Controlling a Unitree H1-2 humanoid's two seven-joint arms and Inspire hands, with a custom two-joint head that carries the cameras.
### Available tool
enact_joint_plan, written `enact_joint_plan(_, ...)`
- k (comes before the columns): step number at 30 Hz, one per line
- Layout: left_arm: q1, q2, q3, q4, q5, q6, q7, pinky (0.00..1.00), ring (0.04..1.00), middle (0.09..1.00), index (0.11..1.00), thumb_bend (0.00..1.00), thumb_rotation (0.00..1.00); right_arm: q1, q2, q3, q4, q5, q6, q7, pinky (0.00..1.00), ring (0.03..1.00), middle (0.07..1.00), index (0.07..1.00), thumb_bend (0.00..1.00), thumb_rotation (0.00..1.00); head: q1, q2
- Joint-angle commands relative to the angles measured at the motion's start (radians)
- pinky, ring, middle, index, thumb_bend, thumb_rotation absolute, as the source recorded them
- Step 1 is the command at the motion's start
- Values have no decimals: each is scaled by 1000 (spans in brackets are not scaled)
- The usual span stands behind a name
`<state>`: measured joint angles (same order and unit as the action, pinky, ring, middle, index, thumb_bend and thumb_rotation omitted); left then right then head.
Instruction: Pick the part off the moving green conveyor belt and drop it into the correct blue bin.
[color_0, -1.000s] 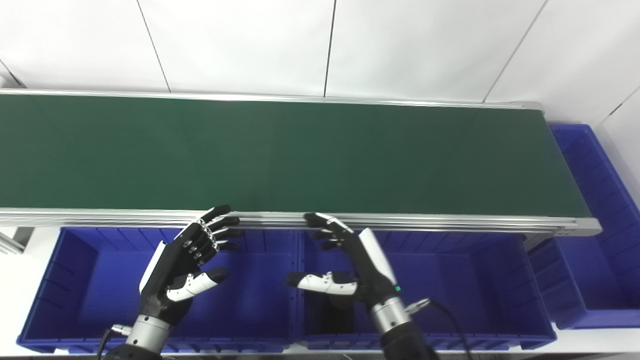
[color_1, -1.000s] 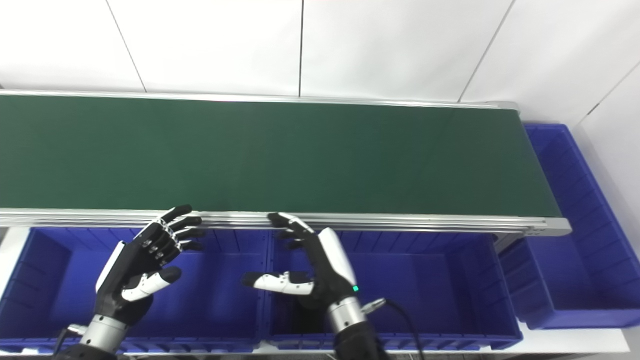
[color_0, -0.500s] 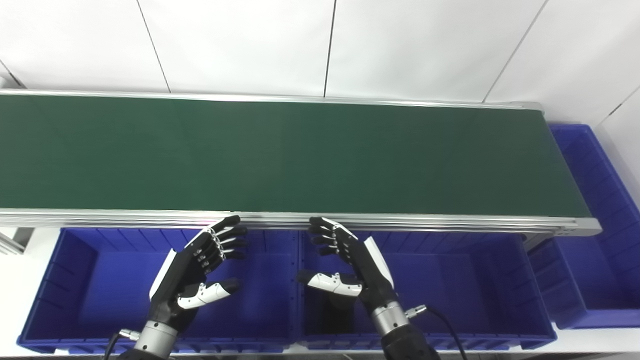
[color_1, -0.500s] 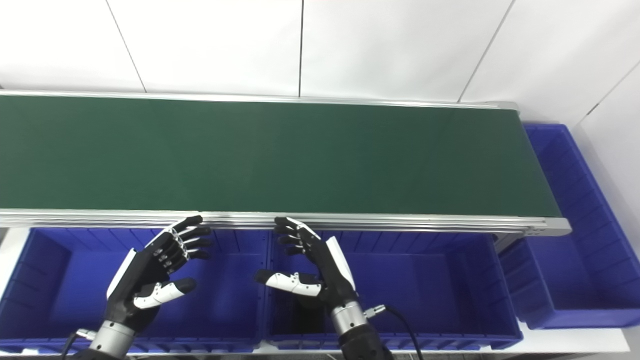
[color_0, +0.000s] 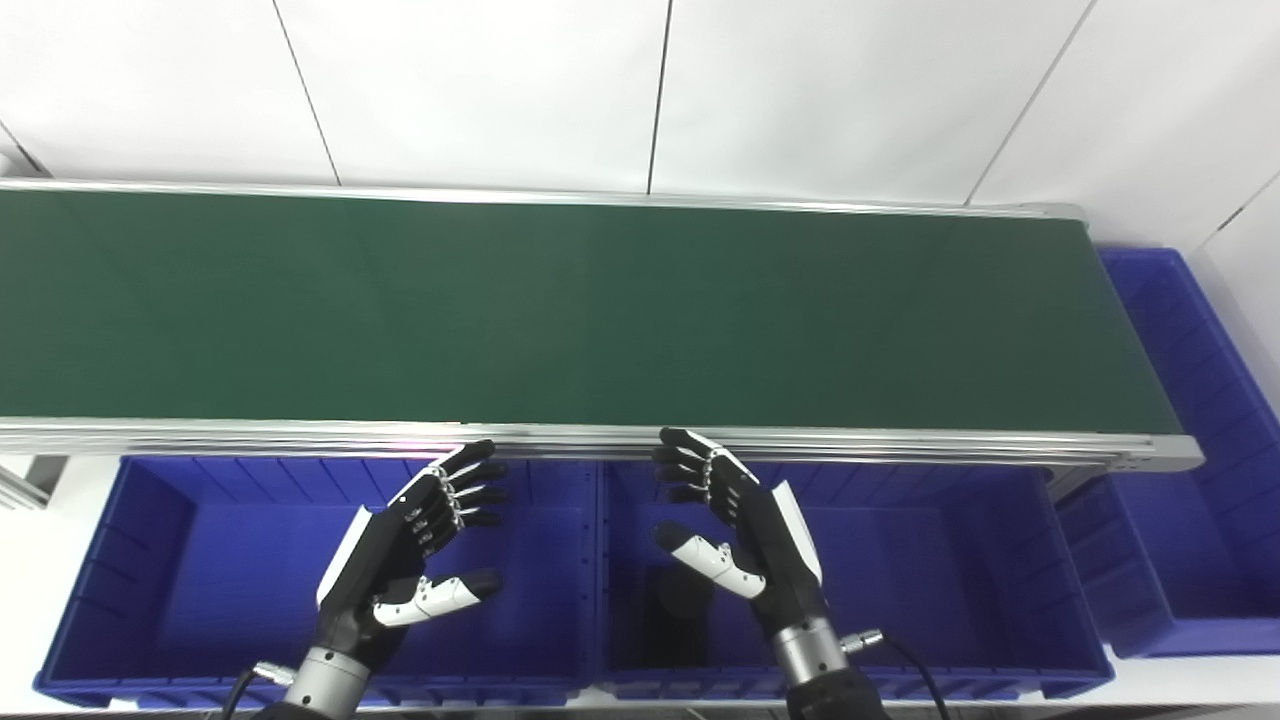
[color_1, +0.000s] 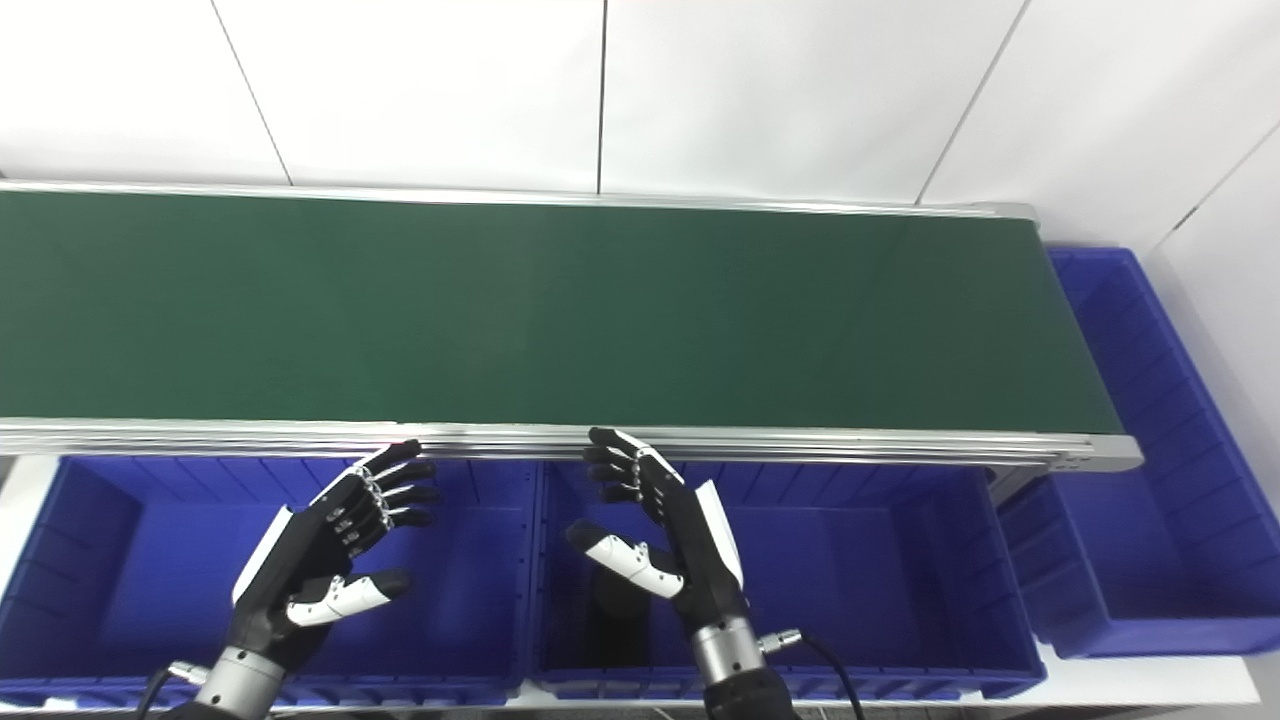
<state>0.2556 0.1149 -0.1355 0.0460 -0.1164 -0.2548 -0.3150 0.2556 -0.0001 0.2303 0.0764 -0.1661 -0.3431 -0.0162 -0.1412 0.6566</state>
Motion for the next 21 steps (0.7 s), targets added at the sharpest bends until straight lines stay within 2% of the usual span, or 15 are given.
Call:
enact_joint_plan(1,-15,-6,-2,-9,10,-22,10,699,762,818,859,918,385,5,7,-5,-17,0,-79,-11,693,750,784,826,750,612,1,-1)
enact_joint_plan(8,-20,-16,-5,10,14,-31,13,699,762,831,870,892,360,21,2,-11,-14,-4,-122,-18,697,754,784,819,748,555,8,-23)
enact_joint_plan(21,-22,-24,-8,24,11,-56,8,707,773,832,864,859,317,32,-25,22,-39,-37,-126,-52,674,744,779,804,739,502,11,-35)
